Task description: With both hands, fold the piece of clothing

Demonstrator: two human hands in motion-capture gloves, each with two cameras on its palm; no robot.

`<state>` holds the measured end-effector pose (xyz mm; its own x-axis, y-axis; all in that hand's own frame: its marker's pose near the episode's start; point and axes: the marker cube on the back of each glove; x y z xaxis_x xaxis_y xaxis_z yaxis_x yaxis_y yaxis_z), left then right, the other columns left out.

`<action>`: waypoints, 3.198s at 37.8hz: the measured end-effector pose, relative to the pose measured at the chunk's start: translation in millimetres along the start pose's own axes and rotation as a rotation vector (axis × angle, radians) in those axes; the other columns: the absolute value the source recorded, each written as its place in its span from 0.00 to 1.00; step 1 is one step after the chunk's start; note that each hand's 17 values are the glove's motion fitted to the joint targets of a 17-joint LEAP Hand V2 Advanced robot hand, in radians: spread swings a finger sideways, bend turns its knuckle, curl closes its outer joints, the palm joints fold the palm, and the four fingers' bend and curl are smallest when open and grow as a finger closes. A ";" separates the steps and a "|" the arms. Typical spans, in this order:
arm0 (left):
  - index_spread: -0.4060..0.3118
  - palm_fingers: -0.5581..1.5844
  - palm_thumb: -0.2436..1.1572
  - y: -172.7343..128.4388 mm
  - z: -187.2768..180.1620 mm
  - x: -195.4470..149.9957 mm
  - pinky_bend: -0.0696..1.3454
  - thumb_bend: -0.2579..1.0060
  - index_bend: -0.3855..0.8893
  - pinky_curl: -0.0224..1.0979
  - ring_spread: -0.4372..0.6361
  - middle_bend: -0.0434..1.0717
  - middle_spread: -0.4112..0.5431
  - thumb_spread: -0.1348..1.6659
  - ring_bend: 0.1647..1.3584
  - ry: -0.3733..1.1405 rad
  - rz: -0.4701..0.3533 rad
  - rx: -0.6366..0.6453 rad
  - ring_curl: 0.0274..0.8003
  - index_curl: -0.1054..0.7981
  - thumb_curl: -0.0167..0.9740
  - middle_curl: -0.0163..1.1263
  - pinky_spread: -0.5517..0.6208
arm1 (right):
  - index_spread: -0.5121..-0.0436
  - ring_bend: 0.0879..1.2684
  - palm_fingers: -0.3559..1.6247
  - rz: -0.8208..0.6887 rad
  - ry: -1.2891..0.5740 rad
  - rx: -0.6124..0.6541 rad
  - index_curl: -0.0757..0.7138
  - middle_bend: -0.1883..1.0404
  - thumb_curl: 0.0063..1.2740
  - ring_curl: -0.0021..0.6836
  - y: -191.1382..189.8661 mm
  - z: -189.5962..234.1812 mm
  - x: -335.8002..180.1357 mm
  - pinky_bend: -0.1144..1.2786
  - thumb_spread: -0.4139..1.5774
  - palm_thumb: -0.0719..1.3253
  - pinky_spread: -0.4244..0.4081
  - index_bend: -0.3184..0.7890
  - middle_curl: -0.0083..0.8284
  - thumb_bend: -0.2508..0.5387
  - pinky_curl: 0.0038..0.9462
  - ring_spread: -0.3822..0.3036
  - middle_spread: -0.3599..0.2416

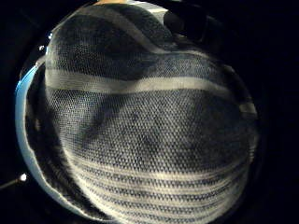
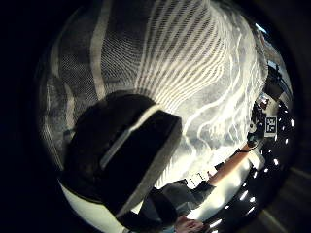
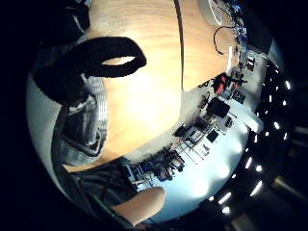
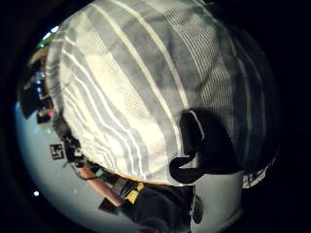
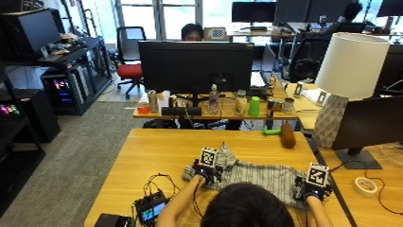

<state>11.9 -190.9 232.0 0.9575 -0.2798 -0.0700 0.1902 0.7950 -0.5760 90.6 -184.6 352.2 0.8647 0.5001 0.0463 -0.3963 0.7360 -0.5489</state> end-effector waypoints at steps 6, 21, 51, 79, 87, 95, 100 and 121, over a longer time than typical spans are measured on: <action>0.40 0.23 0.16 -6.4 -0.7 2.4 0.61 0.18 0.38 0.38 0.78 0.19 0.70 0.65 0.43 0.006 0.043 0.053 0.45 0.35 0.24 0.22 0.80 | 0.31 0.49 0.43 0.003 -0.071 0.147 0.25 0.30 0.29 0.60 -11.9 -0.7 0.4 0.76 0.80 0.56 0.48 0.37 0.41 0.32 0.44 0.58 0.65; 0.40 0.23 0.16 -6.3 0.7 4.4 0.60 0.18 0.39 0.36 0.81 0.19 0.71 0.64 0.43 0.018 0.060 0.051 0.41 0.33 0.23 0.22 0.82 | 0.46 0.47 0.67 -0.066 -0.111 0.368 0.33 0.34 0.33 0.58 -9.1 -5.6 -8.7 0.66 0.75 0.75 0.24 0.39 0.46 0.39 0.37 0.35 0.56; 0.40 0.27 0.19 -1.3 -9.9 5.7 0.60 0.19 0.42 0.34 0.80 0.19 0.69 0.65 0.45 0.049 0.013 0.023 0.36 0.35 0.25 0.23 0.81 | 0.59 0.45 0.82 -0.127 -0.196 0.416 0.53 0.39 0.44 0.65 13.3 -64.4 -12.7 0.53 0.51 0.85 0.07 0.43 0.57 0.28 0.39 0.19 0.37; 0.43 0.37 0.29 10.3 -37.9 -16.4 0.53 0.20 0.45 0.31 0.68 0.19 0.63 0.72 0.43 0.263 0.083 0.242 0.34 0.46 0.26 0.23 0.74 | 0.59 0.40 0.83 -0.340 0.000 0.535 0.61 0.40 0.52 0.67 165.8 -220.6 -186.4 0.51 0.34 0.81 0.09 0.45 0.59 0.27 0.42 0.17 0.35; 0.43 0.45 0.34 62.2 -95.0 -68.7 0.50 0.21 0.43 0.31 0.52 0.21 0.55 0.76 0.42 0.389 -0.086 0.554 0.35 0.47 0.26 0.26 0.61 | 0.60 0.40 0.82 -0.409 0.018 0.553 0.62 0.42 0.54 0.68 187.4 -229.8 -261.3 0.51 0.34 0.80 0.11 0.43 0.61 0.28 0.43 0.18 0.34; 0.47 0.47 0.40 101.2 -122.9 -119.7 0.49 0.24 0.36 0.32 0.44 0.25 0.49 0.82 0.42 0.436 -0.315 0.866 0.37 0.44 0.27 0.30 0.55 | 0.60 0.42 0.81 -0.492 0.013 0.543 0.59 0.43 0.55 0.70 199.5 -210.4 -349.3 0.53 0.34 0.79 0.11 0.39 0.62 0.28 0.45 0.17 0.33; 0.50 0.48 0.41 91.4 -117.0 -151.2 0.49 0.25 0.34 0.33 0.42 0.26 0.47 0.86 0.44 0.542 -0.261 0.835 0.39 0.40 0.27 0.32 0.52 | 0.60 0.44 0.79 -0.601 -0.013 0.359 0.55 0.45 0.56 0.71 226.2 -157.6 -414.8 0.55 0.34 0.79 0.11 0.35 0.63 0.28 0.46 0.17 0.32; 0.56 0.43 0.41 117.7 -91.4 -187.6 0.54 0.24 0.36 0.35 0.42 0.25 0.50 0.91 0.48 0.529 -0.329 0.768 0.42 0.29 0.26 0.35 0.53 | 0.57 0.38 0.61 -0.809 -0.300 0.512 0.37 0.35 0.46 0.64 262.1 -208.7 -397.9 0.53 0.71 0.70 0.36 0.36 0.57 0.29 0.41 0.38 0.50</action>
<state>-165.1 -94.1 102.9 0.6470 -0.6052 -0.4638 0.6976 0.7154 0.0396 -292.9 -286.0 15.7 0.8475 -0.1949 0.4937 0.1303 0.9781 0.1624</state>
